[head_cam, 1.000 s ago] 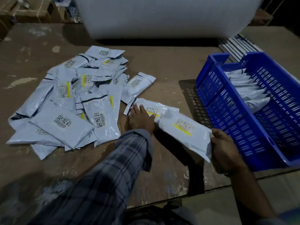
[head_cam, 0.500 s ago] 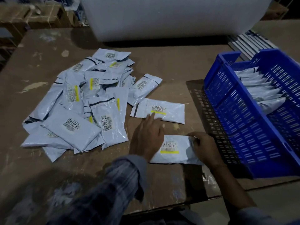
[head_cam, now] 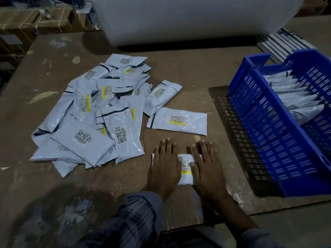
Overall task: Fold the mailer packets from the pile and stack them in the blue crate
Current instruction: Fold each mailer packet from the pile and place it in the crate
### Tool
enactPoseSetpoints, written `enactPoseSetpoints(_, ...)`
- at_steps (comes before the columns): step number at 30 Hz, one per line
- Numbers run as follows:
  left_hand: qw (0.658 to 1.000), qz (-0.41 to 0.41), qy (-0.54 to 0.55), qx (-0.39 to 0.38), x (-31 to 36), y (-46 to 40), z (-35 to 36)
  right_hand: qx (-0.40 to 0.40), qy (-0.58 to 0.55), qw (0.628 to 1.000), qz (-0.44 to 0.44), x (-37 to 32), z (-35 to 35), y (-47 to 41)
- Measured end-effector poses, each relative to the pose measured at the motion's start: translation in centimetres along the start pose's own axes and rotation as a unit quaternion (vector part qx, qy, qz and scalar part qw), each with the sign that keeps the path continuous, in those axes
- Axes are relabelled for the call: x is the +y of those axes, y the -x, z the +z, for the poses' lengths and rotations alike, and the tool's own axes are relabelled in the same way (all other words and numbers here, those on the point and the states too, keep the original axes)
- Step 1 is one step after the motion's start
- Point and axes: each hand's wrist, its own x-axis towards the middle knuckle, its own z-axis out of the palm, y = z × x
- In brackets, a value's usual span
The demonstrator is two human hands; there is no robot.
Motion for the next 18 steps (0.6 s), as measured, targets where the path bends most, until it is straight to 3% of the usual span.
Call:
enactPoseSetpoints(10,1.000,-0.016,-0.018,0.003,0.5,-0.3,0.3,0.002,0.029,0.999,-0.027,0.5,1.8,-0.5)
enactPoseSetpoints(18,1.000,-0.002,-0.004,0.000,0.2,-0.5,0.6,-0.006,0.034,0.999,0.001,0.5,1.8,-1.1)
